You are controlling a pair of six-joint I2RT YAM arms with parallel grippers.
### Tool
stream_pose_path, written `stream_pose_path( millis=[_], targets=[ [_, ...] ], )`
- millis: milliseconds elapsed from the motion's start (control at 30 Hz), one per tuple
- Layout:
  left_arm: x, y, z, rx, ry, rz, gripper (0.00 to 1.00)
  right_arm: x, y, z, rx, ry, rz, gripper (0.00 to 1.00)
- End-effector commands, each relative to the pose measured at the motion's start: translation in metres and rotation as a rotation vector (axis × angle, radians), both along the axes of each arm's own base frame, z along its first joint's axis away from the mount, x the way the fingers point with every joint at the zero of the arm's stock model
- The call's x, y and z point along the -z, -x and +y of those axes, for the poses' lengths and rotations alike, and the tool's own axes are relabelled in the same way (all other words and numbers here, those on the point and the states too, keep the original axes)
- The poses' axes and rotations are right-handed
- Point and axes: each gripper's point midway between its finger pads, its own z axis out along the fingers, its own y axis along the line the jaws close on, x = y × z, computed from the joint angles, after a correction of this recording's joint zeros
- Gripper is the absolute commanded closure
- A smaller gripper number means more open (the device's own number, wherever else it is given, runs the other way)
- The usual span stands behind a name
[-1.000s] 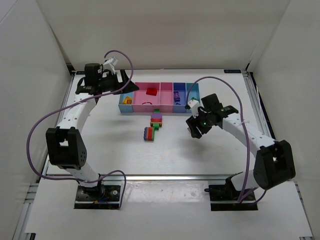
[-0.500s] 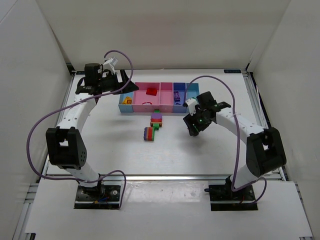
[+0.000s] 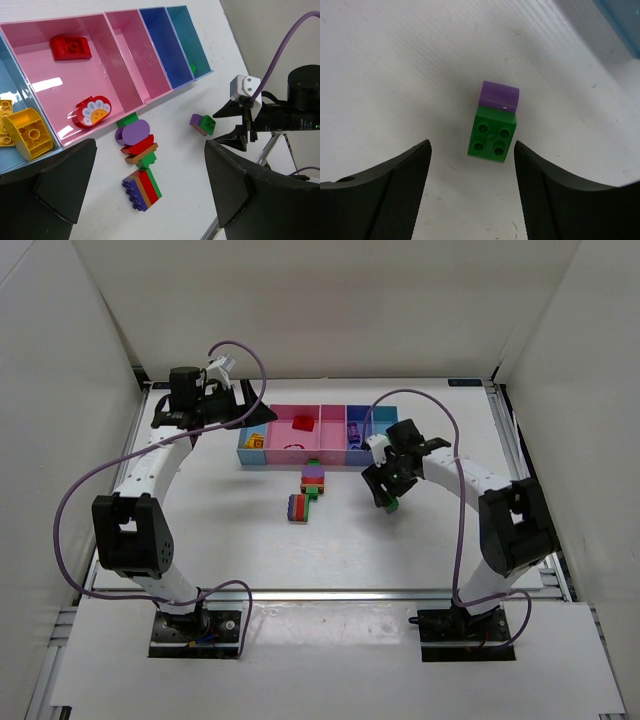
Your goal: Sort the legos into containers by color
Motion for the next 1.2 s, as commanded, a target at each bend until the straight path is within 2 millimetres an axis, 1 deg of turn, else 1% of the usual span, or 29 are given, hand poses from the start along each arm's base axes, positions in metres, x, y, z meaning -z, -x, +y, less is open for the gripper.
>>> stream_pose_path(
  millis=[0,167,400,567,867,933,967,1000,1067,1100,1167],
  targets=[
    [-0.01,0.0,-0.001,0.012,-0.001,-0.028,0.01,-0.012,-0.019,0.009,-0.003,-0.022,-0.057,0.3],
    [-0.008,-0.003,-0.001,0.013,0.0,-0.024,0.01,-0.007,-0.022,0.009,-0.007,-0.012,-0.048,0.32],
    [-0.007,-0.006,-0.001,0.014,0.001,-0.019,0.01,0.002,-0.015,0.005,-0.012,0.009,-0.019,0.37],
    [-0.005,-0.007,-0.002,0.015,0.005,-0.013,0.01,0.006,-0.018,0.002,-0.005,0.015,-0.015,0.4],
    [-0.005,-0.008,-0.002,0.014,0.007,-0.012,0.0,0.013,-0.023,0.001,0.007,0.035,-0.003,0.42],
    [-0.003,-0.008,-0.002,0.014,0.007,-0.009,0.01,0.012,-0.023,0.001,0.006,0.032,-0.005,0.46],
    [-0.003,-0.008,-0.002,0.014,0.006,-0.006,0.01,0.012,-0.023,0.001,0.006,0.031,-0.008,0.5],
    [-0.002,-0.007,-0.002,0.015,0.005,-0.005,0.01,0.012,-0.023,0.001,0.008,0.031,-0.008,0.59],
    [-0.001,-0.007,-0.002,0.015,0.005,-0.004,0.0,0.012,-0.022,0.001,0.01,0.029,-0.006,0.69],
    [0.0,-0.006,-0.002,0.016,0.006,-0.001,0.01,0.011,-0.022,0.001,0.011,0.029,-0.008,0.77],
    [0.001,-0.005,-0.003,0.018,0.009,0.002,0.01,0.007,-0.023,0.002,0.009,0.021,-0.016,0.86]
  ],
)
